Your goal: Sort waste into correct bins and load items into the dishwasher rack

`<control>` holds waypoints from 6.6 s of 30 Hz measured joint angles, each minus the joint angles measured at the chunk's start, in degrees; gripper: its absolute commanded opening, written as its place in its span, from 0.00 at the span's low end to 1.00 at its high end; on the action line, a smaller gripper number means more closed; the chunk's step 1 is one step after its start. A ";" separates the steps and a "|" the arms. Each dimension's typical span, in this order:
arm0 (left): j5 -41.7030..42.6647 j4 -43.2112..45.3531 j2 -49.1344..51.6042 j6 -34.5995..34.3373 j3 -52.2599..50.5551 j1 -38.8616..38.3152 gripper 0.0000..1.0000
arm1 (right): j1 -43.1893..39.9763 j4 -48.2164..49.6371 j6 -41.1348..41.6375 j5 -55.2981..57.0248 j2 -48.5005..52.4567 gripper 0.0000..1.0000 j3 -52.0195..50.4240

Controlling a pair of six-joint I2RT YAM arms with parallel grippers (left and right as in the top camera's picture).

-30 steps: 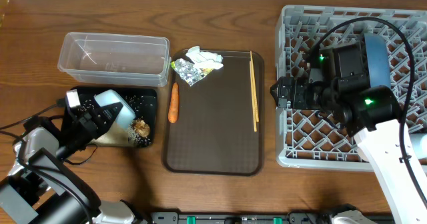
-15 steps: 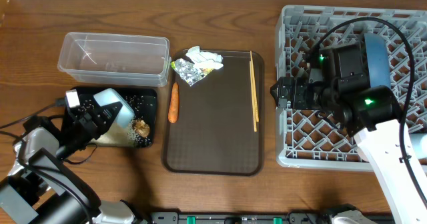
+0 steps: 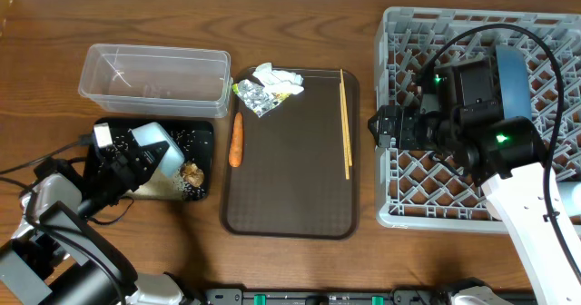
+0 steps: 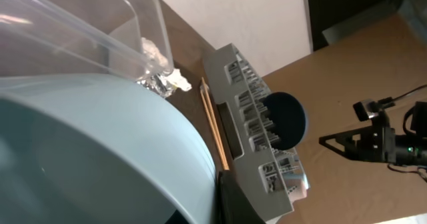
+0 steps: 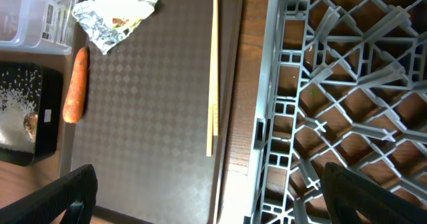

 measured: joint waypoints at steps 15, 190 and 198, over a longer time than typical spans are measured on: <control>0.04 1.73 0.00 -6.38 -0.07 -0.57 0.06 | 0.00 0.09 0.92 -0.04 0.00 0.99 0.00; -49.35 112.30 30.25 -110.42 23.43 -89.02 0.06 | -19.47 -14.51 1.95 0.02 -10.88 0.99 0.00; -50.42 111.60 30.25 -111.06 23.43 -89.72 0.34 | -19.47 -14.56 1.95 0.00 -10.88 0.99 0.00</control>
